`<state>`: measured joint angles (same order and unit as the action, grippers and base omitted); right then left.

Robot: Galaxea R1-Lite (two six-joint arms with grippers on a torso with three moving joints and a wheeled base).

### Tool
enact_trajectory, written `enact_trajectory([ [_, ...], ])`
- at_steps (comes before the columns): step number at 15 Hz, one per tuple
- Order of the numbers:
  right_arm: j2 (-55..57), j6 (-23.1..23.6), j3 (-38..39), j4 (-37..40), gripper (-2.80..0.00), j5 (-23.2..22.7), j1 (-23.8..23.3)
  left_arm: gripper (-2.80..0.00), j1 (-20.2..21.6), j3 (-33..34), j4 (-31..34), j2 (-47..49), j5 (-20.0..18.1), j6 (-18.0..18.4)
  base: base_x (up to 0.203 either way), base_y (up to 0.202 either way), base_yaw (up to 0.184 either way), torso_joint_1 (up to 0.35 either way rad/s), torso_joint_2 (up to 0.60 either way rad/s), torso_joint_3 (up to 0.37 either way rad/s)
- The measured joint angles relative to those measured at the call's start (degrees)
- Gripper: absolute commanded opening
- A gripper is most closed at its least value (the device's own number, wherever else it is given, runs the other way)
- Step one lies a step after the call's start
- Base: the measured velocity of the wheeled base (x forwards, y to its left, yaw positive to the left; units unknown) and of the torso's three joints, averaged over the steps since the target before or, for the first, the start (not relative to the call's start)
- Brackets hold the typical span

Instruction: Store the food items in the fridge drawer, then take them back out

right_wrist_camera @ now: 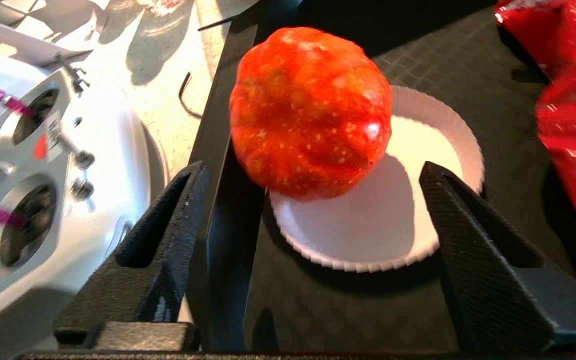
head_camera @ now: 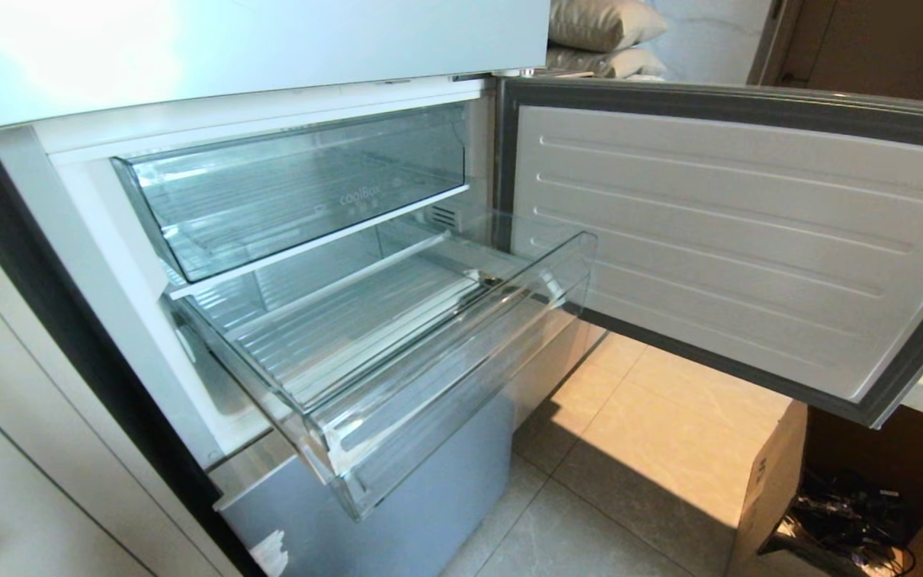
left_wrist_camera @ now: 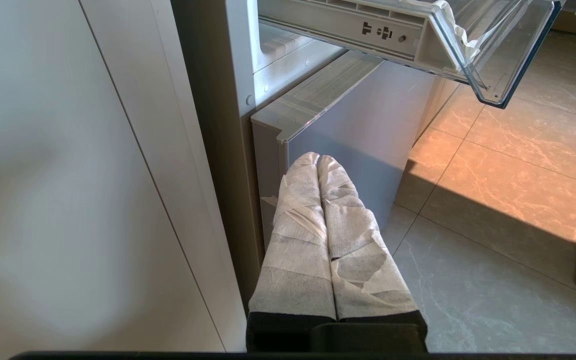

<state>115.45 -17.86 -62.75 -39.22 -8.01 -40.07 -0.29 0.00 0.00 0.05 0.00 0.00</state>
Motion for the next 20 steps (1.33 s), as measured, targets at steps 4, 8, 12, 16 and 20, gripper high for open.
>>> enact_trajectory([
  [4,-5.73,0.03,4.61,-0.06,-2.80,0.09,-0.02,-2.80,-0.01,0.00,0.00,0.00,0.00,0.00,0.000,0.000,0.000,0.000,0.00,0.000],
  [8,-17.31,0.76,11.35,1.10,-2.80,0.11,-0.02,-2.80,0.02,0.00,0.00,0.00,0.00,0.00,0.000,0.000,0.000,0.000,0.00,0.000],
  [12,-37.92,5.84,22.00,7.23,-2.80,0.18,-0.13,-2.80,-0.04,0.00,0.00,0.00,0.00,0.00,0.000,0.000,0.000,0.000,0.00,0.000],
  [16,-62.90,12.79,35.77,11.39,-2.80,0.07,4.49,-2.80,-0.01,0.00,0.00,0.00,0.00,0.00,0.000,0.000,0.000,0.000,0.00,0.000],
  [20,-79.91,18.39,50.02,14.89,-2.80,-0.26,27.59,-2.80,-0.01,0.00,0.00,0.00,0.02,0.00,0.000,0.000,0.000,0.000,0.00,0.000],
])
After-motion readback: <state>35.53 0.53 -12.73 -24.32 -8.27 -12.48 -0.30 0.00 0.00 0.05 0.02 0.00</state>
